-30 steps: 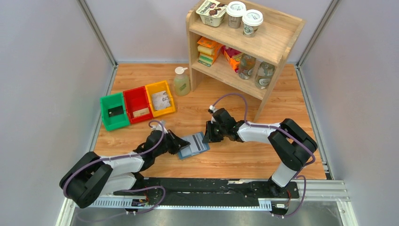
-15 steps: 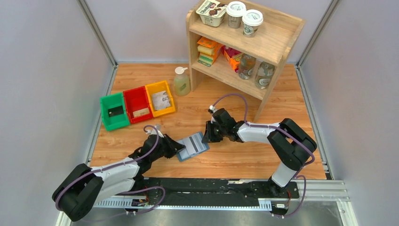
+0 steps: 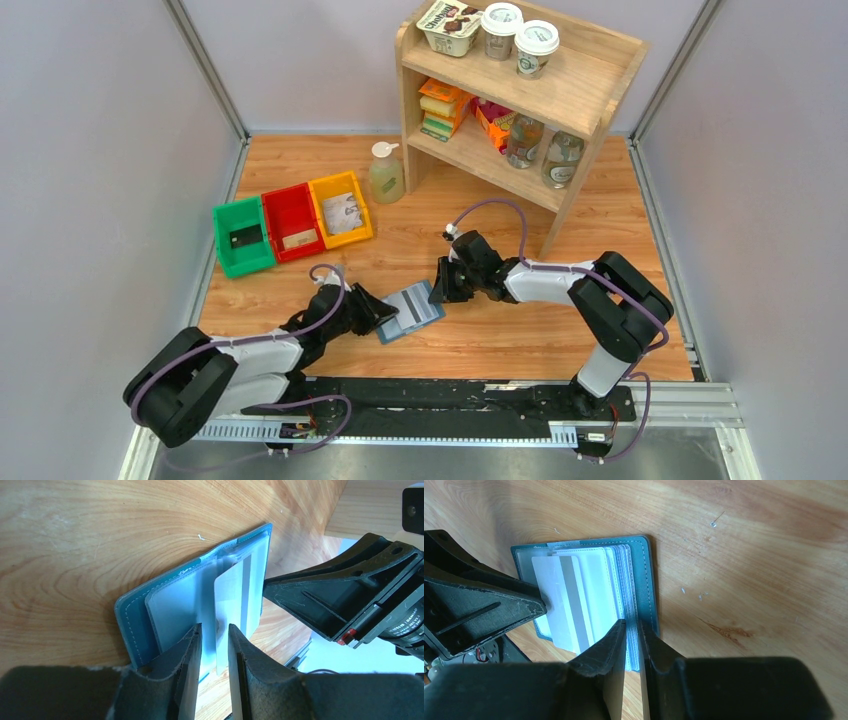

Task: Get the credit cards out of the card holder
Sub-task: Remove the credit card from the card holder.

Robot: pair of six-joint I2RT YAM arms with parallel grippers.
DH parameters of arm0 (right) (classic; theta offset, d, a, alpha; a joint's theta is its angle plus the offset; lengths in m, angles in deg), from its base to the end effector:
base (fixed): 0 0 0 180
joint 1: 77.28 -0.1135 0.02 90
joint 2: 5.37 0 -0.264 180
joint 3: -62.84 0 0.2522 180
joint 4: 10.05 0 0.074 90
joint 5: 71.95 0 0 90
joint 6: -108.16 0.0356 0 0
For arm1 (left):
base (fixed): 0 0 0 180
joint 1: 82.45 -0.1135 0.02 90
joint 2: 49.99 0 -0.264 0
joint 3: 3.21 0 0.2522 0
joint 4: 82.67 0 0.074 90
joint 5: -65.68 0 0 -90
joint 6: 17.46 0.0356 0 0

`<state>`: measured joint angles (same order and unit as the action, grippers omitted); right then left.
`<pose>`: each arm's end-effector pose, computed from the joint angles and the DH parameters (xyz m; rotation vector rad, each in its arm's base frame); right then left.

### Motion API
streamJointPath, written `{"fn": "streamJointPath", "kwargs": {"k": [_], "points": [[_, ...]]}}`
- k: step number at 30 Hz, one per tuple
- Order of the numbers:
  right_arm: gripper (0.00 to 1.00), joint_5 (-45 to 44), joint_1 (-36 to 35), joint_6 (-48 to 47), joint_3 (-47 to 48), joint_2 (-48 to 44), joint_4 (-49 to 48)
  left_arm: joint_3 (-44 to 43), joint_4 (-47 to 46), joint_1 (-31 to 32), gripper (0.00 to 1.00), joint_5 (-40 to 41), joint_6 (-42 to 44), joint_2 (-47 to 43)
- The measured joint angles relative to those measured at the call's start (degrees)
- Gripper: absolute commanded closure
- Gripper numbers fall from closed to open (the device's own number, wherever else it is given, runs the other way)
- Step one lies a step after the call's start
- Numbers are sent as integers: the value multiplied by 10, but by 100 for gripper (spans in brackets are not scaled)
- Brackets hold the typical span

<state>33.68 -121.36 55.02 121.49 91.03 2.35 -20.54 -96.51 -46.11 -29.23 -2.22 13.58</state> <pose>0.2219 0.2283 0.1383 -0.2974 2.6273 0.8970 0.1346 -0.1028 0.1091 -0.7346 2.2797 -1.1436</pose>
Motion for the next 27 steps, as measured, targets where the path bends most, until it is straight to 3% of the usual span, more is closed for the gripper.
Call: {"fn": "streamJointPath", "kwargs": {"k": [6,10,15,21,27], "points": [[81,0,0,0,0,0,0,-1,-50,0,72,-9,-2,43],[81,0,0,0,0,0,0,-1,-71,0,87,-13,-4,65],[81,0,0,0,0,0,0,-1,-83,0,98,-14,-10,63],[81,-1,0,-1,0,0,0,2,-28,0,100,-3,-7,-19],[81,-1,0,-3,1,1,2,2,111,0,100,26,10,-153]]}}
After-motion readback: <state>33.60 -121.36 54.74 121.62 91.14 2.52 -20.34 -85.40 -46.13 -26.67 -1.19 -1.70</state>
